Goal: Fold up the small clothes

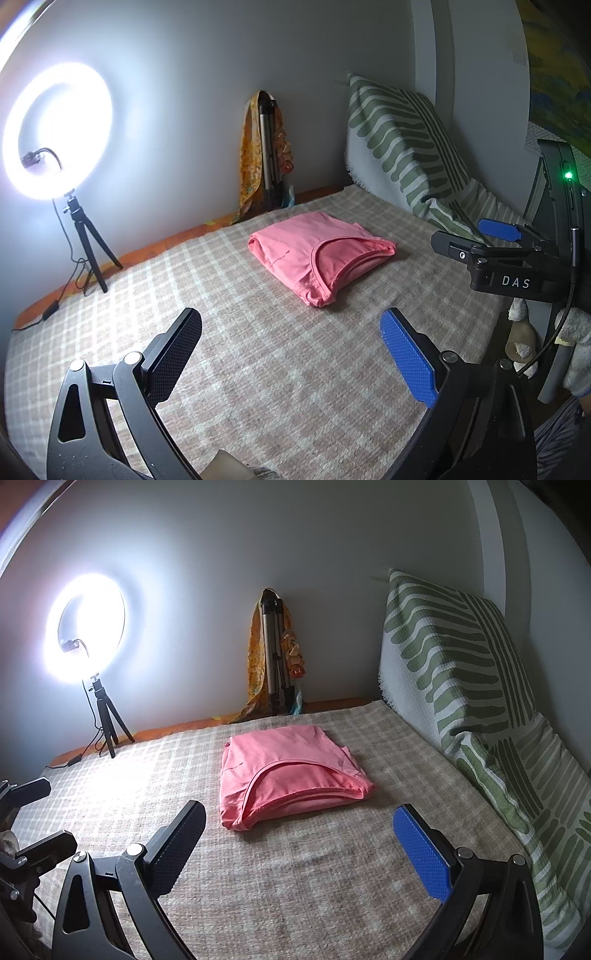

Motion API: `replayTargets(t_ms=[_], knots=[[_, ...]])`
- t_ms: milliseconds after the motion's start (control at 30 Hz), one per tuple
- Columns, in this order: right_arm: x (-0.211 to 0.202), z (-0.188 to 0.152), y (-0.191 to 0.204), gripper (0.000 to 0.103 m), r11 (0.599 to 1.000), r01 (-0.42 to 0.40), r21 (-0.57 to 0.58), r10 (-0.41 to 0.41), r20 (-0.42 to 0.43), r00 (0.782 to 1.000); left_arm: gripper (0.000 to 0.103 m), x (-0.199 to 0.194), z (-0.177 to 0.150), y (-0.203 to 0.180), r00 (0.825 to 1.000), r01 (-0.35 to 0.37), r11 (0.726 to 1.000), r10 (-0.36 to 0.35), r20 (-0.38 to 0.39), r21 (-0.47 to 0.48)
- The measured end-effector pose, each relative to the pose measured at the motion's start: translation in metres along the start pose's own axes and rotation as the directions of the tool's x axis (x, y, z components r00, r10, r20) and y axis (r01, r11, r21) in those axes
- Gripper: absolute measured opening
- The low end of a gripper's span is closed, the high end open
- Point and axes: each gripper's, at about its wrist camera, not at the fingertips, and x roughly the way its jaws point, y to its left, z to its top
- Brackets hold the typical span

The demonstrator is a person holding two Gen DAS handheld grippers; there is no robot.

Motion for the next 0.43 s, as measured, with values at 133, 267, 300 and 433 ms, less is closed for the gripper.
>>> replayTargets(t_ms=[133, 267, 300, 433], knots=[[0.0002, 0.0002, -0.0003, 0.103, 1.0, -0.005, -0.001, 0.005, -0.001, 1.0, 0.097, -0.0008, 0.0001, 0.0015, 1.0, -0.004, 1.0, 0.004, 0.001, -0.004], [0.0, 0.0002, -0.0002, 0.103, 1.0, -0.008, -0.002, 0.008, -0.001, 1.0, 0.097, -0.0035, -0.0003, 0.0029, 1.0, -0.016, 1.0, 0.016, 0.018, -0.001], [-0.0002, 0.0002, -0.0003, 0.103, 1.0, -0.008, -0.001, 0.008, 0.0, 1.0, 0.097, -0.0043, -0.0013, 0.0021, 1.0, -0.016, 1.0, 0.016, 0.025, 0.001], [-0.0001, 0.0, -0.0006, 0.103, 1.0, -0.009, -0.002, 0.009, -0.002, 1.0, 0.097, -0.0054, -0.0024, -0.0002, 0.999, -0.021, 1.0, 0.021, 0.039, 0.01]])
